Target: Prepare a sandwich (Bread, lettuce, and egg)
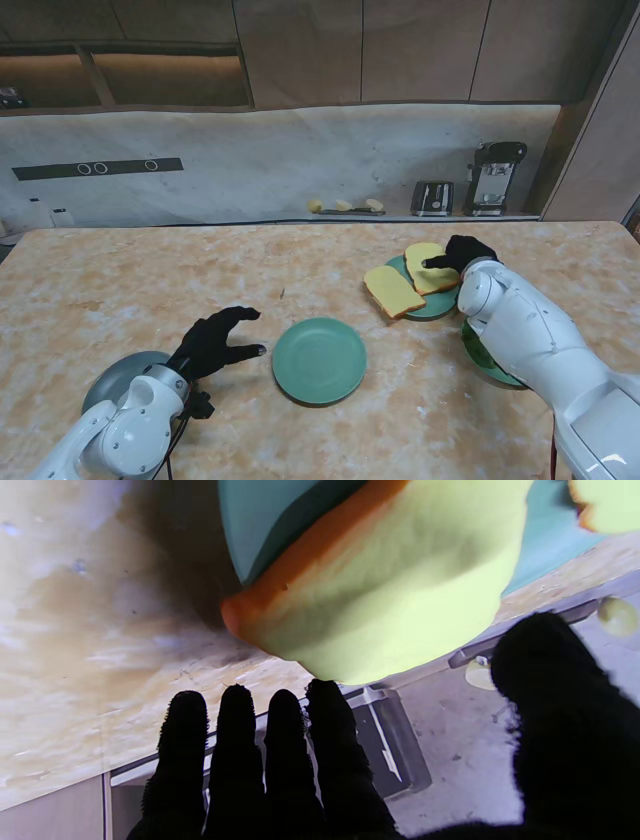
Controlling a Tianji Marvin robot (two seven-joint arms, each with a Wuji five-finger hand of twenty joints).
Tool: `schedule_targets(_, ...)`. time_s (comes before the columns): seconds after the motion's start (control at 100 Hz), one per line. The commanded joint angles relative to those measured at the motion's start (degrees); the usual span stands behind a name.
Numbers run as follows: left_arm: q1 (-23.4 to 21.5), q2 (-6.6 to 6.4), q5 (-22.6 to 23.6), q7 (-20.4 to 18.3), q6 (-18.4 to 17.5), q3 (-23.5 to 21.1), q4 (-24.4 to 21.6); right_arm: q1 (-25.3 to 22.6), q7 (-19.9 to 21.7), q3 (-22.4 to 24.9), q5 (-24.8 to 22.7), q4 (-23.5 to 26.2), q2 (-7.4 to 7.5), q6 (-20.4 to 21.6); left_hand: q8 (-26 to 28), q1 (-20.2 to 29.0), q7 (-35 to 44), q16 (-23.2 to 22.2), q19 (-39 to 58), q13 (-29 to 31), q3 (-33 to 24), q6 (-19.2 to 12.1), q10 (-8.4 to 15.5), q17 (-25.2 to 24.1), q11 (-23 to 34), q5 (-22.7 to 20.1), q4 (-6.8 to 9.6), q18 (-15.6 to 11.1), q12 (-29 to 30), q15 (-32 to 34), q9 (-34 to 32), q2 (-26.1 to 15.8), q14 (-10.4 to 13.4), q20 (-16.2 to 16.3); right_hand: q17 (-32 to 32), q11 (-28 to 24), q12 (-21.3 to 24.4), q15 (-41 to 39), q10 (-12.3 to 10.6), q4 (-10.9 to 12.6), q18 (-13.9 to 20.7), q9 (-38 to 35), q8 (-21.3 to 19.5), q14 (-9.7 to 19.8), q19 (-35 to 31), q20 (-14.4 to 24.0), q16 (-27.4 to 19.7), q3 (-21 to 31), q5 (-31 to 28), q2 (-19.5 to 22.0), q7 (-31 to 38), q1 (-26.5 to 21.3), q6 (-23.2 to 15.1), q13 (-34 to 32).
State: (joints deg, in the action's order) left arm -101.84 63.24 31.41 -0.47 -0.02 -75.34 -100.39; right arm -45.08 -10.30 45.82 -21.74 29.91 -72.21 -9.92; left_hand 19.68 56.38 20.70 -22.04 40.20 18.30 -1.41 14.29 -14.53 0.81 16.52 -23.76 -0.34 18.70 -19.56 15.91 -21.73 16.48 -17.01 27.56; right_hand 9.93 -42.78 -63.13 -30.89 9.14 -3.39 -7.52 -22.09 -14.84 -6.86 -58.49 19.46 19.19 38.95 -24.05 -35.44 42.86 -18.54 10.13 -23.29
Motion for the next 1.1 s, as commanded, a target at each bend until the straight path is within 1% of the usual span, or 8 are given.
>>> schedule_targets(0.0, 0.0, -0.05, 0.2, -0.9, 0.3, -0.1, 0.0, 0.5, 0.6, -0.5, 0.1, -0.4, -1.11, 0.3, 0.1, 0.7, -0.2, -0.7, 1.0, 1.3, 1.0, -0.9, 1.6, -0.2, 0.2, -0.7, -0.5, 0.1, -0.7, 0.6, -0.9, -1.8, 1.5, 1.5, 0.4, 0.1, 42.3, -0.7, 1.0, 1.5, -0.4, -0.9, 0.3, -0.4, -1.2, -0.5, 1.3, 0.5, -0.8, -1.3, -0.2, 2.4, 0.6, -1.0)
schedule_targets(0.09, 0.0, -0.06, 0.4, -0.9, 0.4, -0.1, 0.0, 1.3, -0.2, -1.1, 0.7, -2.3, -1.89, 0.9, 0.1, 0.8, 0.0, -0.8, 1.1, 1.4, 1.0, -0.9, 1.5, -0.2, 0.3, -0.7, -0.5, 0.2, -0.7, 0.7, -1.1, -1.8, 1.4, 1.5, 0.3, 0.1, 42.3, -0.7, 1.0, 1.5, -0.4, -0.8, 0.3, -0.3, -1.3, -0.6, 1.4, 0.7, -0.7, -1.4, -0.3, 2.6, 0.7, -0.8)
schedule_targets(0.34, 0.2, -0.13, 0.6, -1.2, 0.5, 0.0, 0.1, 1.9, -2.8, -1.3, 0.8, -4.5, -2.74, 2.2, 0.2, 0.9, 0.2, -0.8, 1.2, 1.6, 1.1, -0.9, 1.5, -0.1, 0.4, -0.9, -0.52, 0.2, -0.7, 0.8, -1.2, -1.7, 1.3, 1.6, -0.3, -0.5, 41.9, -0.9, 0.8, 1.5, -0.2, 0.2, 0.0, 0.0, -1.6, -0.6, 1.6, 1.0, 1.4, -1.5, 0.0, 2.5, 0.4, -0.2)
schedule_targets(0.5, 0.4, -0.1, 0.4, -1.1, 0.3, 0.1, 0.3, 2.4, -2.9, -1.8, 0.9, -5.7, -3.09, 1.3, 0.1, 1.0, 0.2, -0.8, 1.1, 1.6, 1.1, -0.9, 1.5, -0.2, 0.3, -0.9, -0.51, 0.3, -0.7, 0.8, -1.2, -1.7, 1.3, 1.6, -0.5, -0.5, 41.9, -1.0, 1.1, 1.5, 0.0, 0.8, 0.0, -0.2, -1.8, -0.7, 1.6, 0.9, 2.1, -1.5, 0.1, 2.1, 1.0, 0.3)
schedule_targets(0.61, 0.5, -0.07, 0.2, -1.0, 0.3, 0.2, 0.4, 2.9, -2.9, -2.8, 0.6, -7.0, -3.26, 1.7, 0.1, 1.0, 0.2, -0.8, 1.2, 1.6, 1.2, -1.0, 1.7, -0.1, 0.4, -0.9, -0.52, 0.3, -0.7, 0.8, -1.3, -1.7, 1.3, 1.6, -0.4, -0.6, 41.8, -1.1, 1.1, 1.5, 0.1, 1.0, 0.0, -0.2, -1.9, -0.6, 1.7, 0.8, 2.3, -1.5, 0.1, 1.9, 1.1, 0.5)
schedule_targets(0.83, 0.5, -0.1, 0.2, -1.2, 0.5, 0.3, 0.4, 4.0, -3.1, -3.8, 1.3, -9.8, -4.41, 1.2, 0.1, 1.1, 0.2, -0.7, 1.1, 1.6, 1.2, -1.1, 1.5, -0.1, 0.4, -0.9, -0.5, 0.3, -0.7, 0.7, -1.4, -1.6, 1.3, 1.7, -0.4, -0.8, 41.8, -1.2, 1.4, 1.4, 0.2, 1.1, 0.0, -0.4, -2.1, -0.6, 1.7, 0.5, 2.4, -1.5, 0.2, 1.3, 1.8, 0.7)
schedule_targets(1.0, 0.6, -0.11, 0.3, -1.2, 0.5, 0.2, 0.4, 4.6, -3.2, -4.4, 1.6, -11.5, -5.15, 1.1, 0.1, 1.1, 0.3, -0.8, 1.1, 1.6, 1.2, -1.0, 1.6, -0.1, 0.3, -0.9, -0.5, 0.3, -0.7, 0.8, -1.3, -1.6, 1.3, 1.7, 0.4, -0.8, 41.8, -1.4, 2.0, 1.5, 0.4, 0.8, 0.1, -0.9, -2.6, -0.5, 1.8, 0.3, 2.0, -1.0, 0.1, 3.2, 2.4, 0.3)
schedule_targets(1.09, 0.6, -0.11, 0.4, -1.2, 0.4, 0.3, 0.5, 4.6, -2.6, -4.1, 2.2, -11.8, -5.49, 0.3, 0.1, 1.0, 0.2, -0.8, 1.1, 1.6, 1.2, -1.0, 1.6, -0.1, 0.3, -0.8, -0.51, 0.3, -0.7, 0.8, -1.2, -1.7, 1.4, 1.7, 0.8, -0.7, 41.9, -1.6, 2.3, 1.5, 0.3, 0.4, 0.1, -1.3, -2.8, -0.4, 1.8, 0.9, 1.5, -1.1, 0.1, 4.1, 2.8, 0.0)
